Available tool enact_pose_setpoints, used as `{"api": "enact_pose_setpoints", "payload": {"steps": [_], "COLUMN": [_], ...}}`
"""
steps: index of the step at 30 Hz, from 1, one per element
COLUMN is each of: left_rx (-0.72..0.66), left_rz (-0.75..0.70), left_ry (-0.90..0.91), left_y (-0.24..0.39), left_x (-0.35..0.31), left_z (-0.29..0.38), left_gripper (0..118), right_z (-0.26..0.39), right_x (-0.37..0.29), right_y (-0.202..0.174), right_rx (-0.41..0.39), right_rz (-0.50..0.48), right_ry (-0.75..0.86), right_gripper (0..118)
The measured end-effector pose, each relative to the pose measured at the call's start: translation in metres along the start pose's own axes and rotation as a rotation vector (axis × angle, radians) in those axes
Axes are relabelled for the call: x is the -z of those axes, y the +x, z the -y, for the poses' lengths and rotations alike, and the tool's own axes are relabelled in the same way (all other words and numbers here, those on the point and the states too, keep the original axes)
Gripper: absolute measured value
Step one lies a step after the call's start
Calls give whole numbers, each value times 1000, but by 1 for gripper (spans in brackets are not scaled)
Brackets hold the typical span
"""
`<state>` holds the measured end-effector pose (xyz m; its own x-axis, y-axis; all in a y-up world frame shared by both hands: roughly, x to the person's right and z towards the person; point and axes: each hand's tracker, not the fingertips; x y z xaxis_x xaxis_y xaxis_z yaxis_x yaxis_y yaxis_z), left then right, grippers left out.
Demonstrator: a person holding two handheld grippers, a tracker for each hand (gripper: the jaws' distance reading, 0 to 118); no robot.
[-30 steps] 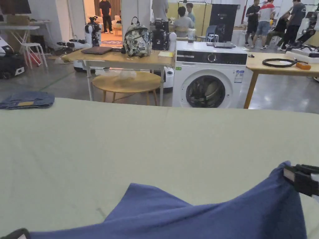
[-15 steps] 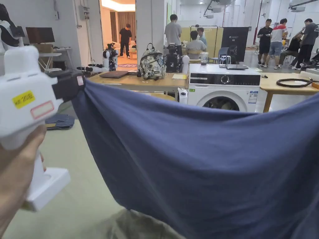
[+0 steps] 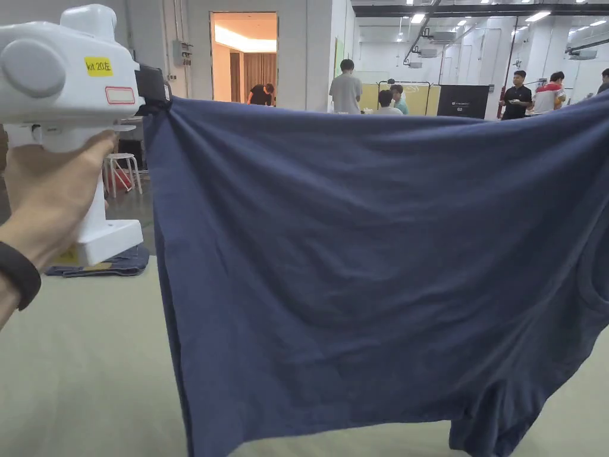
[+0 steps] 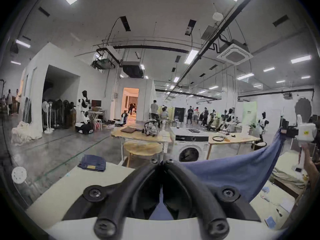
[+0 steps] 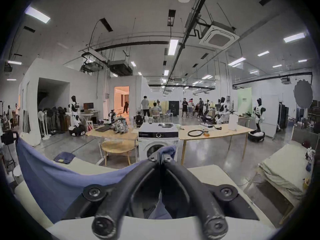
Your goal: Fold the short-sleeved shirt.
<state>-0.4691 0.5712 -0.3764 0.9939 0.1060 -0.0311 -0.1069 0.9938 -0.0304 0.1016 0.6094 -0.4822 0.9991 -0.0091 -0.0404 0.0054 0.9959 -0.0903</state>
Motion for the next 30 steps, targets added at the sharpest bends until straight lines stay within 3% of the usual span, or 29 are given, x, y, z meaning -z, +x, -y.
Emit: {"api": "enact_pose_setpoints", "payload": {"steps": [8,19,26,30], "left_rx": [28,6,-33,-106], "left_rz": [-29,-9,34,98], "left_ry": [4,-123,-201,-217], "left_y": [-4,-5,-13,-16], "left_x": [35,67,19,-55], "left_z": [-19,76,146,202], "left_gripper": [0,0,0,0], "right_z": [-27,70,150,218], "right_x": [43,61,10,-74], "right_y": [-7,1,28,42], "right_rx": [-24,0,85,85], "right_rz": [35,-5,-60,-71], "right_ry": [19,-101,-193,-222], "right_gripper": [0,0,0,0]}}
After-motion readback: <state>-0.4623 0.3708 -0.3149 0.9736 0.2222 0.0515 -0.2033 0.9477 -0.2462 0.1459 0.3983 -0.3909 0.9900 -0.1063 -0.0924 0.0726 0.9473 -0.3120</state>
